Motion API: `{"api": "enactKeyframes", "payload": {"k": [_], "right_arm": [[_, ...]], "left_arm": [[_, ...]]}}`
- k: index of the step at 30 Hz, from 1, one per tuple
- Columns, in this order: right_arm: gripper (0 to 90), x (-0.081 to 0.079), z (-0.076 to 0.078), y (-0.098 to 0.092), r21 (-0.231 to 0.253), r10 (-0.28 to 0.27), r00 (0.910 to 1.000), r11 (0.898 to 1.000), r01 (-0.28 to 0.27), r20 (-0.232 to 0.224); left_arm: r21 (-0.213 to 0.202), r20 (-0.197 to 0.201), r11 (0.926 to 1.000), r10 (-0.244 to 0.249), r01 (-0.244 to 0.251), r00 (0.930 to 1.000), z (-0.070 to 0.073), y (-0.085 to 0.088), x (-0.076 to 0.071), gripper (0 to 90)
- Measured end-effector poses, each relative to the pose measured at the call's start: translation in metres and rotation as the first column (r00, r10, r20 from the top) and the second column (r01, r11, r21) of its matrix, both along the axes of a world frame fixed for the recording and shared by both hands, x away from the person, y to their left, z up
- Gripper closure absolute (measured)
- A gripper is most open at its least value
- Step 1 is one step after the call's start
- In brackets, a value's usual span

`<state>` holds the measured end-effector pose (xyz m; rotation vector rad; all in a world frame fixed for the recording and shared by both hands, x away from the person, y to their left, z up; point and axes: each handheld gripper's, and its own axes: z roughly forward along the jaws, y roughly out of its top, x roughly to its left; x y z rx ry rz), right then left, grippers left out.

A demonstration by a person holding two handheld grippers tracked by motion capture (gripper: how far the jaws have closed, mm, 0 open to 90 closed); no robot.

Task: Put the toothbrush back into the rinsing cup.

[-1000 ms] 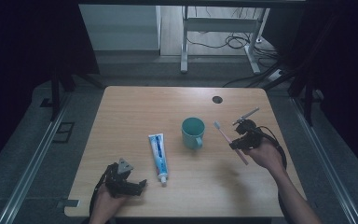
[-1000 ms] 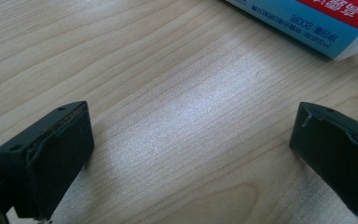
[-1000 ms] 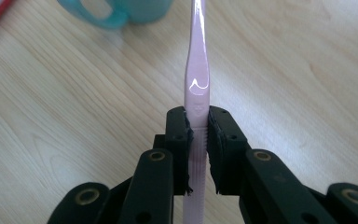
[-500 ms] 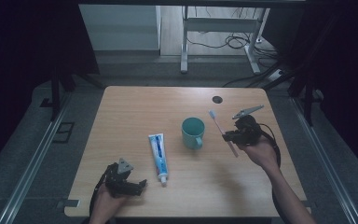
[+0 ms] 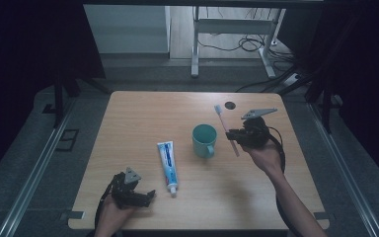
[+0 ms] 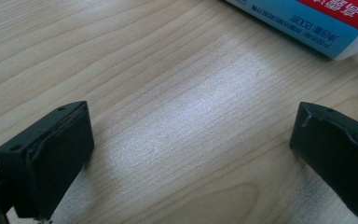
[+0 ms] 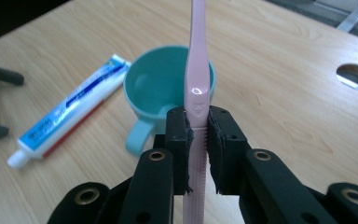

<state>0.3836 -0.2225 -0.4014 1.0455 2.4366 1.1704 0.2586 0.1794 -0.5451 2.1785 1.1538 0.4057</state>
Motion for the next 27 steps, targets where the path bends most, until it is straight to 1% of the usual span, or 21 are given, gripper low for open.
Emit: {"api": "enactKeyframes", "payload": {"k": [5,10,14,20,27], "right_arm": [[78.4,0.004,0.002,0.006,0.042,-0.004,0.9996,0.999,0.002,0.026],[78.4,0.009,0.005,0.012,0.068,-0.004,0.9986,0.998,0.000,0.053],[78.3,0.012,0.007,0.018,0.086,-0.007,0.9982,0.996,0.002,0.059],[78.4,0.017,0.010,0.026,0.105,-0.011,0.9964,0.994,0.002,0.083],[78.4,0.023,0.011,0.033,0.145,-0.023,0.9952,0.989,0.009,0.095]], "left_arm": [[0.000,0.000,1.0000,0.000,0.000,1.0000,0.000,0.000,0.000,0.0],[0.000,0.000,1.0000,0.000,0.000,1.0000,0.000,0.000,0.000,0.0],[0.002,0.000,1.0000,0.000,0.000,1.0000,0.000,0.000,0.000,0.0],[0.002,0.000,1.0000,0.000,0.000,1.0000,0.000,0.000,0.000,0.0],[0.002,0.000,1.0000,-0.001,0.001,1.0000,0.000,0.000,0.000,0.0]]}}
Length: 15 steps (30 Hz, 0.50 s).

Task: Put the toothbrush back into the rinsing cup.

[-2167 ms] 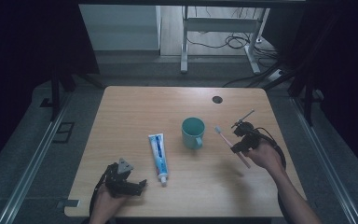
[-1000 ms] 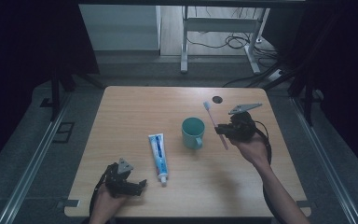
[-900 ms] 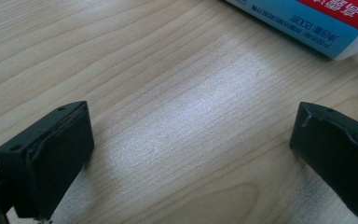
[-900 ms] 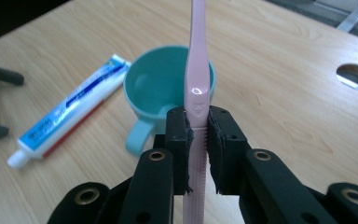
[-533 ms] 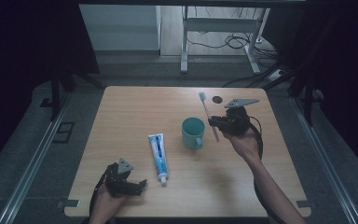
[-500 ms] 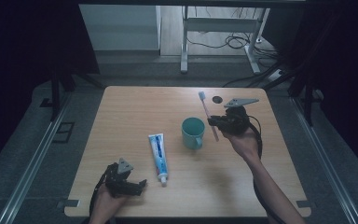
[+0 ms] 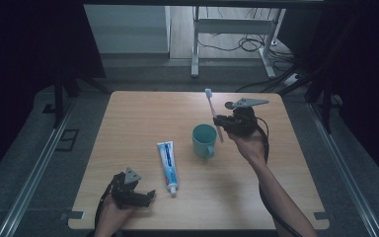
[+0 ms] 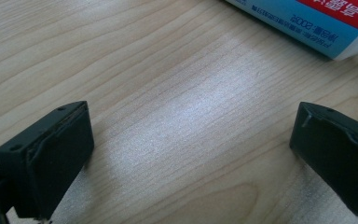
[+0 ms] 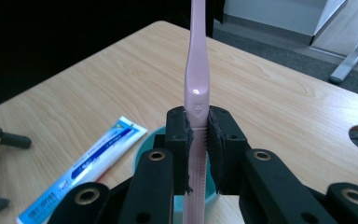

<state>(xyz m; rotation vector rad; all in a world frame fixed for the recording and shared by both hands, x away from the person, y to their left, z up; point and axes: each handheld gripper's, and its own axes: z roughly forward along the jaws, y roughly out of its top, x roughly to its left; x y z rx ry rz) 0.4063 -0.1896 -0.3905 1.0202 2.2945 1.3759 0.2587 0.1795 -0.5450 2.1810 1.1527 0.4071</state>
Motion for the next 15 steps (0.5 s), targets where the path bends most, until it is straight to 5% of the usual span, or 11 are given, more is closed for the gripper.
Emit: {"api": "enactKeyframes", "payload": {"k": [15], "right_arm": [[78.4,0.011,0.001,0.022,-0.004,0.004,0.9994,1.000,-0.004,0.033]], "left_arm": [[0.000,0.000,1.0000,0.000,0.000,1.0000,0.000,0.000,0.000,0.0]]}}
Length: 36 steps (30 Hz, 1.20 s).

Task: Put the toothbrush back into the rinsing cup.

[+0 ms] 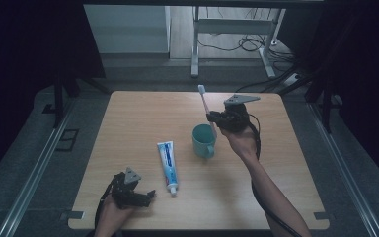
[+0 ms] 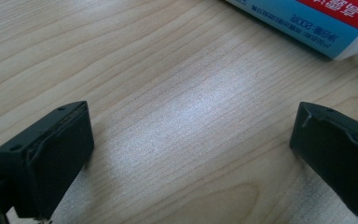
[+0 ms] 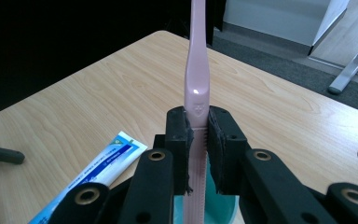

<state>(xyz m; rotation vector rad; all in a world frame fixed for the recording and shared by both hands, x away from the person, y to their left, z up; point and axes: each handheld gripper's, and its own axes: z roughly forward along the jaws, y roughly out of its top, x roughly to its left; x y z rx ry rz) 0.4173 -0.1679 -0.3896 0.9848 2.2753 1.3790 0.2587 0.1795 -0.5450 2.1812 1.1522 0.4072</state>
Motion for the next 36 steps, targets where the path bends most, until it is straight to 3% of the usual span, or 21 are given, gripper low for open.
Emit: {"api": "enactKeyframes", "payload": {"k": [22,36], "right_arm": [[78.4,0.004,-0.034,0.013,-0.028,0.018,0.9998,0.999,-0.018,-0.012],[78.3,0.005,-0.058,0.014,-0.047,0.018,0.9987,0.999,-0.020,-0.048]], "left_arm": [[-0.003,0.000,1.0000,0.001,-0.001,1.0000,0.000,0.000,0.000,0.0],[-0.002,0.000,1.0000,0.001,-0.001,1.0000,0.000,0.000,0.000,0.0]]}}
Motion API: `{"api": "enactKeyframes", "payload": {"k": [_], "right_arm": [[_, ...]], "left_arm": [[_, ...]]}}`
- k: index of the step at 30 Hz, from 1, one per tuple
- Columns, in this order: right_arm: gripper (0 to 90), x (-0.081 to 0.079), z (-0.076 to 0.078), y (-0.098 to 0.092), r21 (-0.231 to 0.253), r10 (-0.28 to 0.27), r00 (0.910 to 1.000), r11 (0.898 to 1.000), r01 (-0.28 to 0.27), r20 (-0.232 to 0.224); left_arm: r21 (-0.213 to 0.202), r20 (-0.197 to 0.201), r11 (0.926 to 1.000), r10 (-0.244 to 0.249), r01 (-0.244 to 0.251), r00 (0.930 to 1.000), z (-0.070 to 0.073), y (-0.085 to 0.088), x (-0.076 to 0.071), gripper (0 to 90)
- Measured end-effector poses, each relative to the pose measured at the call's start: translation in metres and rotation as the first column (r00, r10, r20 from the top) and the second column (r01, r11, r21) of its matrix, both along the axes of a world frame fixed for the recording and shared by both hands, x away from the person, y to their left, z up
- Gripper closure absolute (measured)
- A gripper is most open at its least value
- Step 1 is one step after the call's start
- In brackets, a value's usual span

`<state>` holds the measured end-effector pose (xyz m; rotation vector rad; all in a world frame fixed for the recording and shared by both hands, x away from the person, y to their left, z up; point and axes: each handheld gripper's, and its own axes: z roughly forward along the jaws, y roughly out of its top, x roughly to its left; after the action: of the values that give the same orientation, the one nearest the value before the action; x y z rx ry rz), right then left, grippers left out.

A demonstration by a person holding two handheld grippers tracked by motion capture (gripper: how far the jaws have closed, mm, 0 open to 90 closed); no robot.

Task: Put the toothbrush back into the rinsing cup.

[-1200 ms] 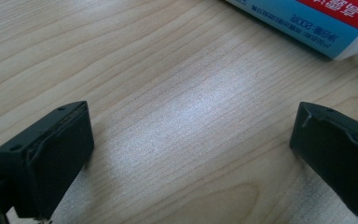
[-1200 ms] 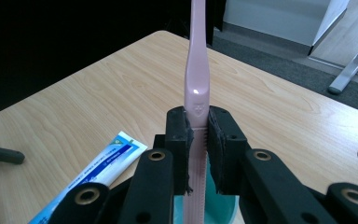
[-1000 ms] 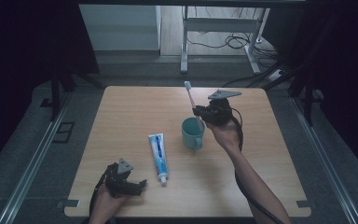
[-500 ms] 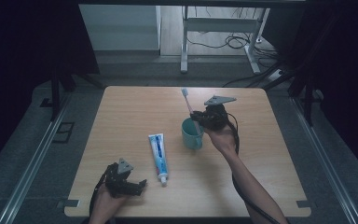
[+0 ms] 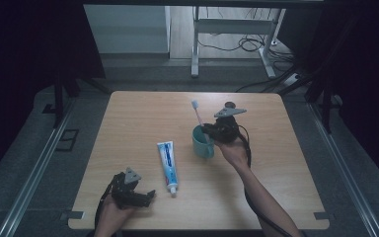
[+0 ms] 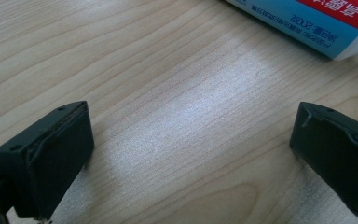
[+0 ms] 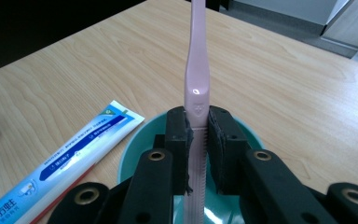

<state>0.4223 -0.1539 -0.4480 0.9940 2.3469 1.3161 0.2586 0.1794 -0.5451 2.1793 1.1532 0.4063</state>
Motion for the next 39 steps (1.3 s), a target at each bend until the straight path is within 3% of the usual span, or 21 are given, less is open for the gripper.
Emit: {"api": "enactKeyframes", "payload": {"k": [24,39], "right_arm": [[77.3,0.006,-0.028,0.004,-0.026,-0.014,0.9965,1.000,0.012,-0.082],[70.6,0.007,-0.025,0.003,-0.029,-0.015,0.9963,0.999,0.012,-0.084]], "left_arm": [[0.000,-0.001,1.0000,0.002,-0.002,1.0000,0.000,0.000,0.000,0.0],[0.000,-0.001,1.0000,0.001,-0.001,1.0000,0.000,0.000,0.000,0.0]]}}
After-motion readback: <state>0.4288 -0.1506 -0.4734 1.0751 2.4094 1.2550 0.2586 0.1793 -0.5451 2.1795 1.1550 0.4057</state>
